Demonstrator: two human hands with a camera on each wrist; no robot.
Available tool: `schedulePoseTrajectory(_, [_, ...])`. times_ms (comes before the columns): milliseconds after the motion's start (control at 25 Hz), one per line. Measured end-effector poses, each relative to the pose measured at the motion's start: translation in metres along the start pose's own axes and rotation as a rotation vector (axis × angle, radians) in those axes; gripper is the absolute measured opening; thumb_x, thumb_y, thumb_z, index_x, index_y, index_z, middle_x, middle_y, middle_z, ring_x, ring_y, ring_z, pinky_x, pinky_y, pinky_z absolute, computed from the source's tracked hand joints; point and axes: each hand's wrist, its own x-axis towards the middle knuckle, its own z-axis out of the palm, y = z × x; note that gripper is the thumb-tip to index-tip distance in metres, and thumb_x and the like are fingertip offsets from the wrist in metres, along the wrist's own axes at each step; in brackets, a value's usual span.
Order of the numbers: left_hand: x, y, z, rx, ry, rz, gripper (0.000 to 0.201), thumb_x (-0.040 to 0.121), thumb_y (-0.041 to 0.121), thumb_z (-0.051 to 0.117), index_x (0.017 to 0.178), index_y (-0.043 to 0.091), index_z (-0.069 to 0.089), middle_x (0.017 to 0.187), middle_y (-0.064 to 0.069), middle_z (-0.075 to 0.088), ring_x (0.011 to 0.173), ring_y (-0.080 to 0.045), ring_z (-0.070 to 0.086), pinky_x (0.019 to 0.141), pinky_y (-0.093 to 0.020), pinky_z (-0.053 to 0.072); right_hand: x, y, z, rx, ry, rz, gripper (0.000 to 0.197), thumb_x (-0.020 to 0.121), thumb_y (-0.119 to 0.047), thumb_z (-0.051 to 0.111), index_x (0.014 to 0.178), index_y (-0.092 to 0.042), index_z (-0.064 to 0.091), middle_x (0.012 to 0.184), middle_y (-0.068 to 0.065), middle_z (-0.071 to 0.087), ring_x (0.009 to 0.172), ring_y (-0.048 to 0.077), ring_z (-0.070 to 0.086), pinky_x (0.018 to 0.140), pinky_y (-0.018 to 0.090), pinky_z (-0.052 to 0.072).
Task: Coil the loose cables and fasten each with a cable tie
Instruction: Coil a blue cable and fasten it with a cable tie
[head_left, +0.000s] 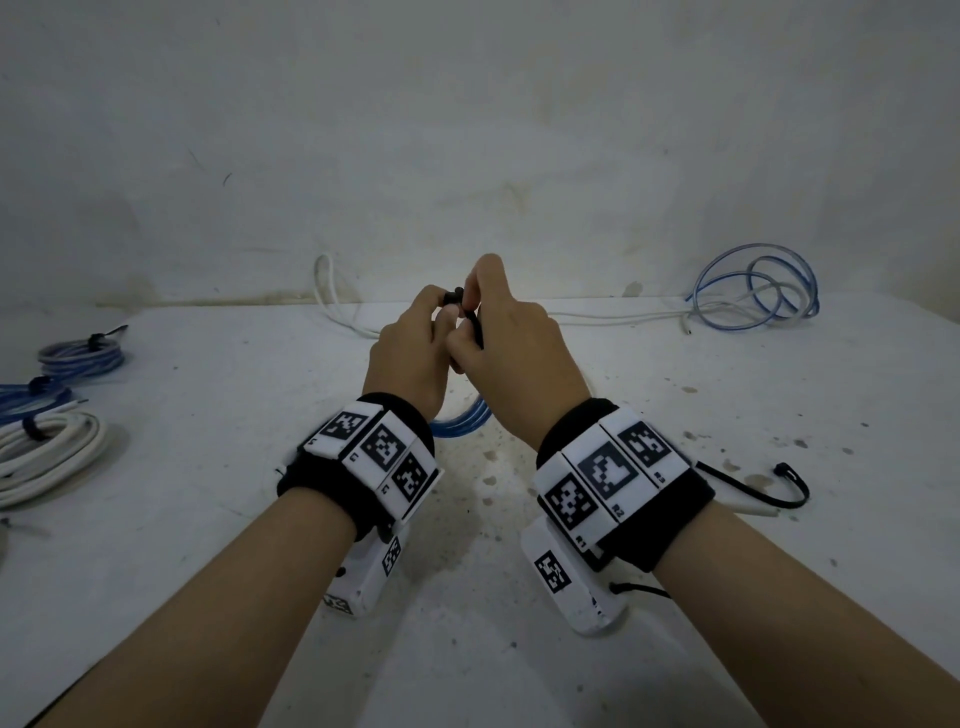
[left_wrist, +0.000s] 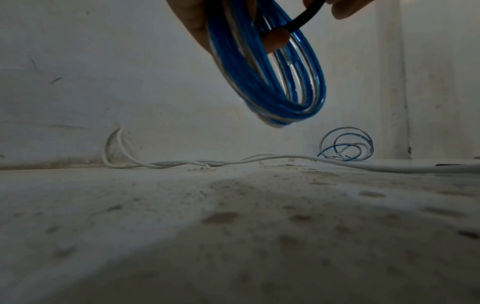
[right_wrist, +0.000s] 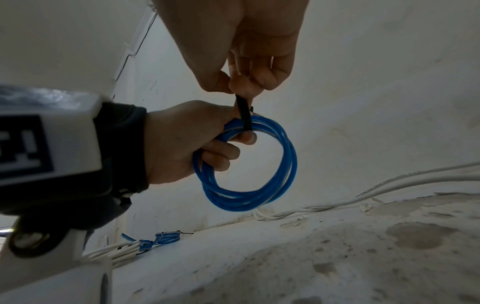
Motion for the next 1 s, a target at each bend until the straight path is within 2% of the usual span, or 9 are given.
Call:
schedulePoseTrajectory(160, [0.0, 0.002, -0.002, 0.003, 0.022, 0.01, 0.018, 0.098, 0.02, 0.033, 0.09, 0.019, 0.049, 0.059, 0.007, 0.05, 0.053, -0.006, 0.043, 0.052, -0.024, 0.031, 0.002, 0.007, 0.0, 0.024, 0.034, 0.033, 0.013, 0.091, -0.008, 0.042, 0.104, -0.007, 0.042, 0.057, -0.002, 0.044, 0.049, 0.013, 0.039, 0.048, 0.023, 0.032])
schedulePoseTrajectory(280, [0.001, 0.001, -0.002, -0.015, 0.019, 0.022, 0.02, 0.098, 0.021, 0.034, 0.087, 0.019, 0.049, 0.06, 0.007, 0.052, 0.056, -0.006, 0.046, 0.056, -0.024, 0.035, 0.003, 0.011, -0.001, -0.002, 0.027, 0.05, 0.005, 0.092, -0.009, 0.043, 0.097, -0.008, 0.044, 0.055, -0.007, 0.039, 0.05, 0.009, 0.039, 0.048, 0.019, 0.031])
schedulePoseTrajectory(400, [0.001, -0.001, -0.002, -0.023, -0.017, 0.042, 0.028, 0.097, 0.019, 0.034, 0.074, 0.027, 0.047, 0.058, 0.008, 0.051, 0.051, -0.002, 0.048, 0.054, -0.019, 0.034, 0.003, 0.01, 0.0, -0.038, 0.033, 0.01, 0.008, 0.094, -0.014, 0.043, 0.091, -0.012, 0.036, 0.058, -0.003, 0.044, 0.054, 0.018, 0.045, 0.051, 0.024, 0.037])
schedulePoseTrajectory(480, [0.001, -0.002, -0.001, -0.026, -0.022, 0.054, 0.035, 0.097, 0.017, 0.033, 0.067, 0.032, 0.041, 0.055, 0.009, 0.048, 0.046, 0.004, 0.046, 0.045, -0.012, 0.03, 0.003, 0.008, 0.002, -0.059, 0.046, -0.021, 0.007, 0.095, -0.015, 0.044, 0.092, -0.011, 0.04, 0.062, 0.002, 0.049, 0.057, 0.022, 0.049, 0.056, 0.03, 0.042])
schedulePoseTrajectory(560, [0.001, -0.002, -0.001, -0.032, -0.024, 0.06, 0.037, 0.097, 0.017, 0.034, 0.065, 0.032, 0.04, 0.054, 0.009, 0.047, 0.044, 0.004, 0.045, 0.045, -0.011, 0.031, 0.004, 0.008, 0.003, -0.029, 0.063, -0.015, 0.008, 0.094, -0.014, 0.045, 0.09, -0.012, 0.04, 0.059, 0.0, 0.048, 0.056, 0.021, 0.049, 0.057, 0.031, 0.044])
schedulePoseTrajectory(640, [0.001, -0.003, -0.002, -0.036, -0.019, 0.069, 0.036, 0.097, 0.018, 0.035, 0.064, 0.031, 0.041, 0.054, 0.008, 0.049, 0.045, 0.002, 0.045, 0.047, -0.013, 0.033, 0.004, 0.008, 0.003, 0.01, 0.08, 0.001, 0.011, 0.094, -0.014, 0.046, 0.087, -0.012, 0.039, 0.056, -0.005, 0.047, 0.055, 0.018, 0.05, 0.057, 0.03, 0.046])
schedulePoseTrajectory(720, [0.001, -0.003, -0.003, -0.052, -0.017, 0.07, 0.036, 0.097, 0.02, 0.036, 0.062, 0.029, 0.043, 0.052, 0.006, 0.05, 0.045, -0.003, 0.045, 0.048, -0.016, 0.033, 0.005, 0.009, 0.003, 0.013, 0.113, 0.002, 0.012, 0.094, -0.015, 0.048, 0.085, -0.013, 0.04, 0.061, -0.001, 0.052, 0.059, 0.02, 0.054, 0.059, 0.03, 0.048])
schedulePoseTrajectory(920, [0.001, -0.003, -0.003, -0.089, -0.023, 0.076, 0.032, 0.095, 0.02, 0.038, 0.065, 0.023, 0.048, 0.054, -0.001, 0.054, 0.054, -0.019, 0.049, 0.061, -0.04, 0.045, 0.005, 0.012, 0.0, 0.004, 0.132, 0.03, 0.01, 0.093, -0.017, 0.051, 0.088, -0.008, 0.05, 0.07, 0.002, 0.055, 0.066, 0.021, 0.055, 0.062, 0.029, 0.047])
schedulePoseTrajectory(1000, [0.002, -0.003, -0.004, -0.078, -0.026, 0.079, 0.03, 0.095, 0.019, 0.037, 0.068, 0.021, 0.05, 0.056, -0.002, 0.055, 0.056, -0.022, 0.051, 0.064, -0.044, 0.047, 0.004, 0.012, -0.001, -0.023, 0.127, 0.032, 0.013, 0.093, -0.018, 0.052, 0.09, -0.006, 0.053, 0.071, 0.002, 0.055, 0.067, 0.021, 0.056, 0.063, 0.029, 0.047])
